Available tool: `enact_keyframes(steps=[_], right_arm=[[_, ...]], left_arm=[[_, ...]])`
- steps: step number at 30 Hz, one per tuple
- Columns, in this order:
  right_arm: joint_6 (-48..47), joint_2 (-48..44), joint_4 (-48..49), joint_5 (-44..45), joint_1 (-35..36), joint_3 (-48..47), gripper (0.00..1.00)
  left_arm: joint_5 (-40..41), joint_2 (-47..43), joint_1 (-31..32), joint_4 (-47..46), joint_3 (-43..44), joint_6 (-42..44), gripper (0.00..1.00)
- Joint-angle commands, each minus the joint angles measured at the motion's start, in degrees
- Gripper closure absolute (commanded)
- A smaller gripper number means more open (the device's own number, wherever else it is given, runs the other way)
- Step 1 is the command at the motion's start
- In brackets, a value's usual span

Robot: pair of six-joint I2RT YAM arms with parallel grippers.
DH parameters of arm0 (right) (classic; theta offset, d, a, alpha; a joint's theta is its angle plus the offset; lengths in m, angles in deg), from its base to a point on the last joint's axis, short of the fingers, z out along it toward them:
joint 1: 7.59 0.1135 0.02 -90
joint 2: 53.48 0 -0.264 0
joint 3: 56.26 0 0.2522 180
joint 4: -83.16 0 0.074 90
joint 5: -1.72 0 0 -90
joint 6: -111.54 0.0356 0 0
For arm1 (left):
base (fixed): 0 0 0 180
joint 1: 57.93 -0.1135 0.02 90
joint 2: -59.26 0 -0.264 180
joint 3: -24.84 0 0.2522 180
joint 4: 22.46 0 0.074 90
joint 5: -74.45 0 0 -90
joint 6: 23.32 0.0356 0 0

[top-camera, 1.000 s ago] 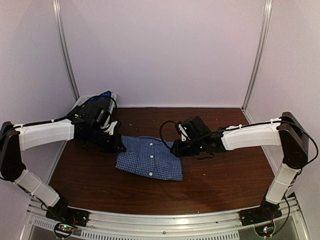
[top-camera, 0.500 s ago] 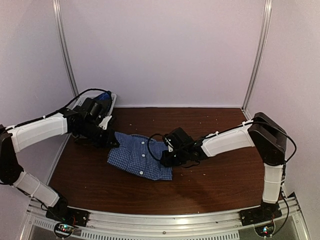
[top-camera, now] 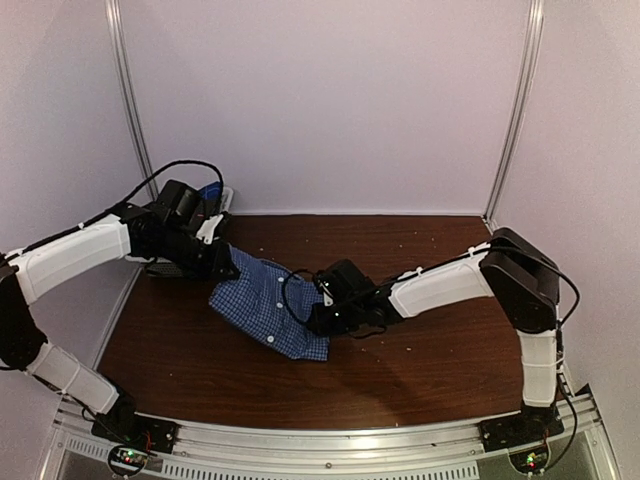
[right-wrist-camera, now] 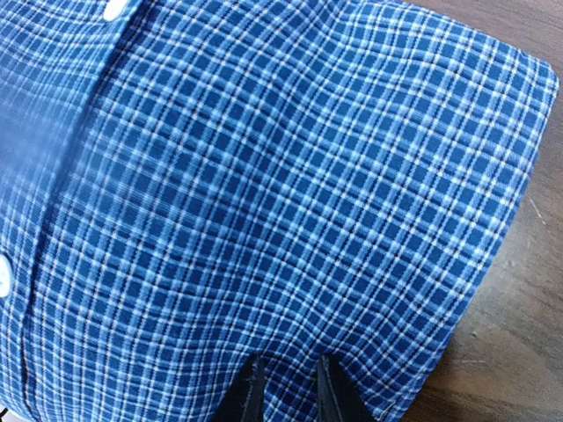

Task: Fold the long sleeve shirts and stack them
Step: Turn over the square-folded shirt at the center of the board.

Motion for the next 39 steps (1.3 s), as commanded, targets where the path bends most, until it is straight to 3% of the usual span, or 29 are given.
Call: enact_keyframes(steps=[1, 5, 9, 15, 29, 35, 39], right_arm=[[1.75, 3.56, 0.92, -1.22, 1.02, -1.29, 0.77], [3.53, 7.30, 4.17, -3.21, 1.03, -5.82, 0.78], [5.81, 15.52, 4.92, -6.95, 1.22, -17.25, 0.79], [7.73, 20.72, 8.60, -12.04, 0.62, -25.36, 0.78], [10.14, 8.48, 31.14, -20.87, -4.76, -6.72, 0.69], [12.47, -0.05, 28.91, -17.69, -7.66, 2.06, 0.74], [10.88, -10.88, 23.60, -13.63, -10.74, 9.20, 0.75]], left_arm=[[-2.82, 1.57, -0.42, -1.50, 4.64, 1.69, 1.00], [-5.92, 3.66, -0.37, -1.34, 10.07, 1.46, 1.00], [-8.39, 7.83, 0.75, -3.25, 14.86, -0.22, 1.00], [-9.49, 11.30, 3.01, -8.33, 16.09, -4.21, 1.00], [-8.07, 14.24, 4.58, -11.81, 14.71, -6.28, 1.00], [-7.87, 16.05, 6.28, -11.97, 15.92, -6.17, 1.00], [-7.31, 18.56, 9.09, -13.99, 16.87, -7.69, 1.00]])
